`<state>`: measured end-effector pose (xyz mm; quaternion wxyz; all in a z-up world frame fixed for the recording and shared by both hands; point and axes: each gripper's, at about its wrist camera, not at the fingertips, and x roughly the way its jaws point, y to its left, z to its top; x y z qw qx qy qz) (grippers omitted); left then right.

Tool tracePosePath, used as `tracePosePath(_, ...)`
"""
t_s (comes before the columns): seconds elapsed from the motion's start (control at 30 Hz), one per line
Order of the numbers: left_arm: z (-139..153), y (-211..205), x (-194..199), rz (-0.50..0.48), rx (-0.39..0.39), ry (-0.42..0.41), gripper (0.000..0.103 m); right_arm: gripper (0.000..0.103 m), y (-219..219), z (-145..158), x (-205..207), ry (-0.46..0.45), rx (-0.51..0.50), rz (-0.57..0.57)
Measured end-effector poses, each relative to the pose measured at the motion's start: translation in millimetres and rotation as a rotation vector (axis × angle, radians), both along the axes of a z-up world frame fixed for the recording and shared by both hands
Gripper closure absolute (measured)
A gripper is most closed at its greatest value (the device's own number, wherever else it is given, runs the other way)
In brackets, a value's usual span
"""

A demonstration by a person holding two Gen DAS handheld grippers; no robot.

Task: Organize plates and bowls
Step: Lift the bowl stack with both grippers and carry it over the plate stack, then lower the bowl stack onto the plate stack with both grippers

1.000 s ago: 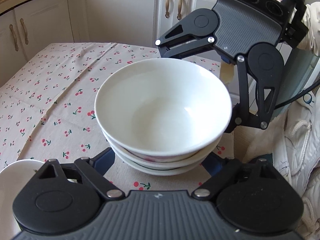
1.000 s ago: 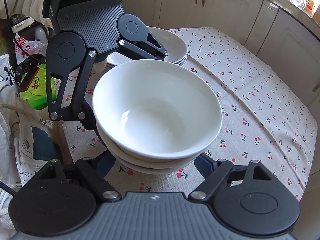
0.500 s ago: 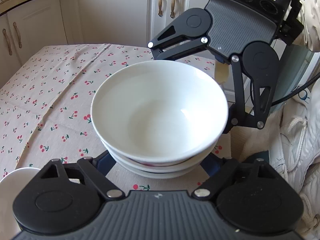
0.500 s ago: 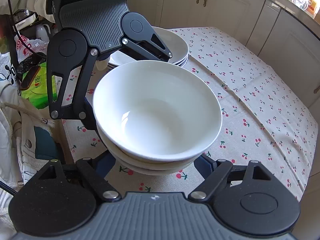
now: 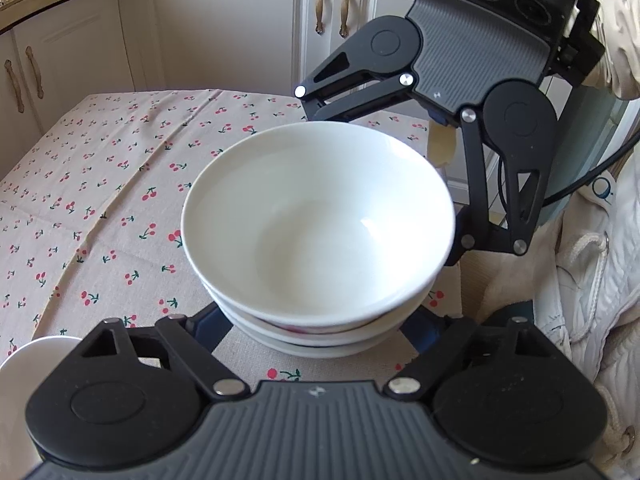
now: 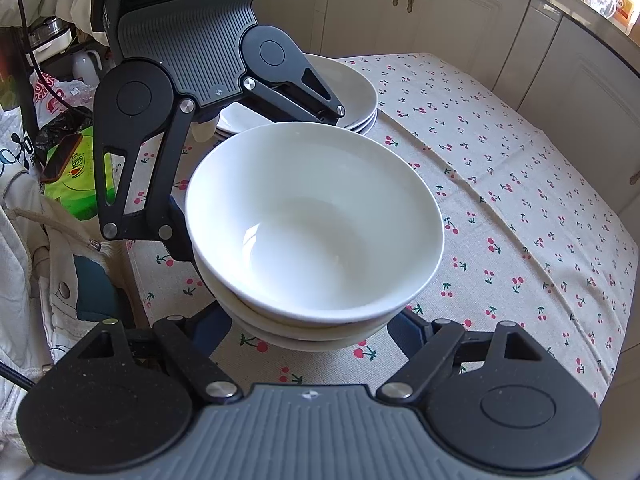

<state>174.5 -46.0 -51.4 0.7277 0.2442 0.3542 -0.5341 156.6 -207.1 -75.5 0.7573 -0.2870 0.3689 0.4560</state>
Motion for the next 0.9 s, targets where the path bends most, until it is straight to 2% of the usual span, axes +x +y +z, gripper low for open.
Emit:
tracePosePath(0.2, 7, 4, -2, 0.015, -0.005, -0.017, 0.015, 0.015, 3, 8, -1, -0.018, -0.005, 0.016)
tracePosePath(0.4, 29, 20, -5, 0.054, -0.010, -0.070, 0.015, 0.015, 17, 29, 2, -0.074, -0.012, 0.057)
tracePosePath(0.63, 50, 59, -4, 0.158, -0.001, -0.138, 0.015, 0.015, 56, 51, 13, -0.153, -0.017, 0.158)
tracePosePath(0.9, 50, 107, 0, 0.293, 0.032, -0.159, 0.015, 0.015, 115, 51, 38, -0.161, -0.009, 0.280)
